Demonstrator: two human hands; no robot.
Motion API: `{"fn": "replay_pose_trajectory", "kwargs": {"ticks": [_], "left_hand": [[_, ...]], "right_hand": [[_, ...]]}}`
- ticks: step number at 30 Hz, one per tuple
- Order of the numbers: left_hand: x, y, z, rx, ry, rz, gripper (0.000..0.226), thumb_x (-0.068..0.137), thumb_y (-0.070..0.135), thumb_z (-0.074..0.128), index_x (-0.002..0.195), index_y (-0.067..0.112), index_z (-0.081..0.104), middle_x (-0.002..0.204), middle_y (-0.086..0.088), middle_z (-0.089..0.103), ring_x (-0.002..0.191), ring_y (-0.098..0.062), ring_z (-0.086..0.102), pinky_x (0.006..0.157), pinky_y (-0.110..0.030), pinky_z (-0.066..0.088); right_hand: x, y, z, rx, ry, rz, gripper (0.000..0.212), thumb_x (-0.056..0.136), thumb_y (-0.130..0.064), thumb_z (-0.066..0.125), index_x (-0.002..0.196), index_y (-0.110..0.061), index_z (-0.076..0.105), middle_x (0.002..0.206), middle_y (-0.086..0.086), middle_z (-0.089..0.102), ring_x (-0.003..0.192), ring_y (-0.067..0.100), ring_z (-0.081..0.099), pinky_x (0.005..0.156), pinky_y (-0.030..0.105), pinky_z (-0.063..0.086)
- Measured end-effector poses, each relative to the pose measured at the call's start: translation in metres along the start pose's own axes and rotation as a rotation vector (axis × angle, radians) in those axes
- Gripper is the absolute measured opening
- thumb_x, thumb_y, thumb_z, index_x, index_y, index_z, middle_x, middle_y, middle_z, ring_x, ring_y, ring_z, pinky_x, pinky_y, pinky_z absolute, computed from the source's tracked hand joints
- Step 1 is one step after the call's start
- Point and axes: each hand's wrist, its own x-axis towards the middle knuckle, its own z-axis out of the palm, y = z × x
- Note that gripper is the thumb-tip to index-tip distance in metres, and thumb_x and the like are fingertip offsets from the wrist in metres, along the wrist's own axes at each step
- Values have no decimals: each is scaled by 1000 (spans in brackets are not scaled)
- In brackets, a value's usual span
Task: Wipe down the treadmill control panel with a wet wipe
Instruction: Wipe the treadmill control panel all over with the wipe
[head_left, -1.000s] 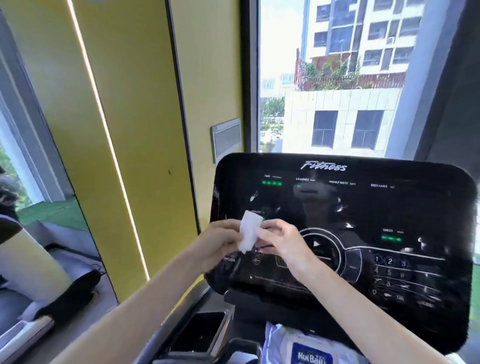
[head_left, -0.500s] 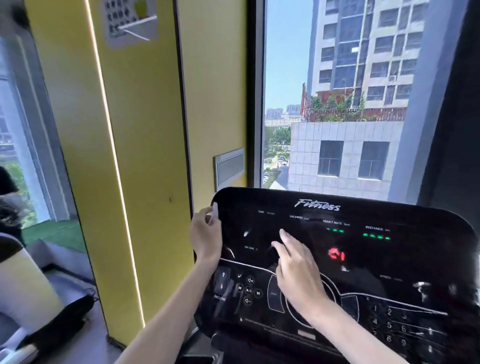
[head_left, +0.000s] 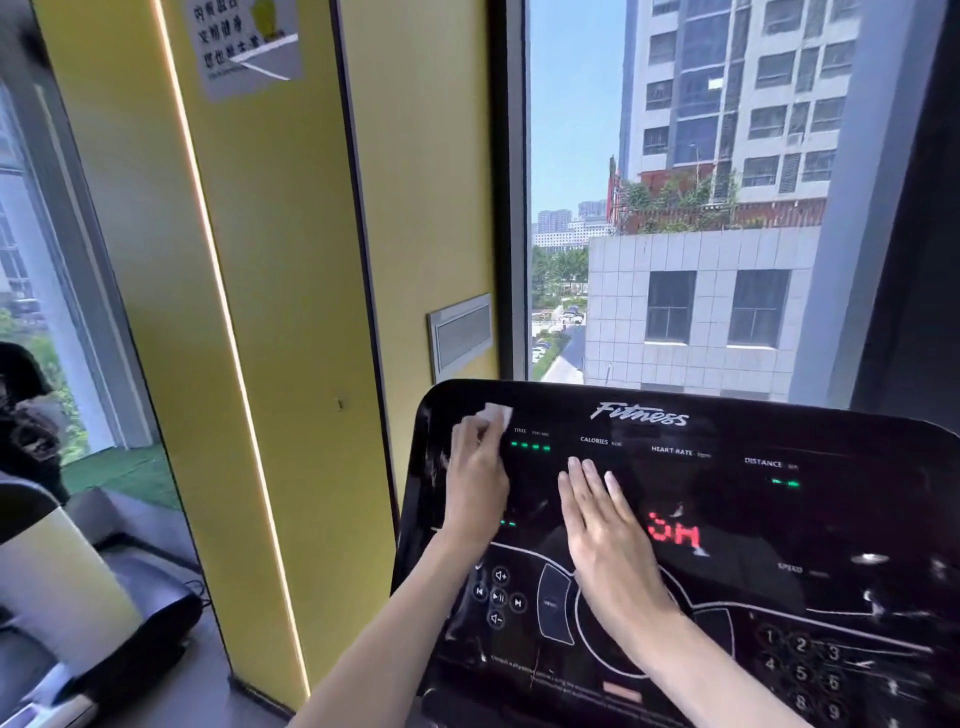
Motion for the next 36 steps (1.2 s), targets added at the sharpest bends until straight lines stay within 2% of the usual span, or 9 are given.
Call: {"fn": "replay_pose_trajectory", "kwargs": {"ticks": [2,6,10,15,19,24,28,33,36], "left_hand": [[3,-12,-2,-46,-44,114,50,83,-16,52,129,5,53,98,-10,50,92,-23,50,90,-27,45],[11,-12,-5,-114,97,-356,46,90,-10,46,132,7,49,98,-10,45,93,-26,47,87,-38,48],[-9,5,-3,-12,-112,271,52,81,-17,53,129,2,50,97,-9,46,89,-21,46,82,-27,48],[4,-2,-5,-63,42,-337,51,84,-17,44,131,2,48,95,-7,41,92,-24,42,86,-40,46],[-13,8,-6,6,-167,253,59,75,-21,49,129,2,48,97,-9,46,88,-23,45,76,-33,52],[1,-9,-8,-89,29,-396,50,86,-16,43,131,3,49,97,-10,43,92,-25,43,85,-41,45],[-15,11,-6,-10,-181,244,62,73,-23,48,128,6,51,97,-7,45,88,-22,44,73,-32,51],[0,-4,-9,-92,-11,-349,57,82,-19,44,133,5,48,98,-7,43,93,-21,41,89,-37,45],[-14,32,-5,-26,-184,67,59,75,-19,44,130,4,49,100,-8,46,90,-21,41,76,-34,51]], "right_hand": [[0,-1,-1,-3,10,-5,65,72,9,12,132,15,37,140,31,34,131,42,34,104,49,20],[-1,-3,1,2,37,-5,63,76,9,6,132,15,35,141,32,33,131,43,32,106,48,15],[-1,-2,3,4,41,-20,64,76,6,6,133,15,35,141,32,32,132,43,32,106,50,17],[-1,-2,5,-3,58,-17,63,78,7,8,134,13,33,143,30,31,133,41,30,106,50,17],[-1,-1,5,-3,59,-25,62,78,7,7,133,14,35,142,31,31,133,42,30,106,50,17],[-1,-2,8,-10,53,-5,65,72,12,15,134,13,35,142,30,33,133,42,31,106,49,16],[0,0,5,-17,26,-18,67,69,11,21,134,13,35,143,29,32,134,40,30,106,50,18],[4,-2,1,8,-37,22,76,62,23,53,134,11,36,143,27,34,133,39,32,109,46,13],[3,-1,-4,0,-125,10,82,58,15,70,133,12,38,142,29,34,134,39,31,108,48,16]]}}
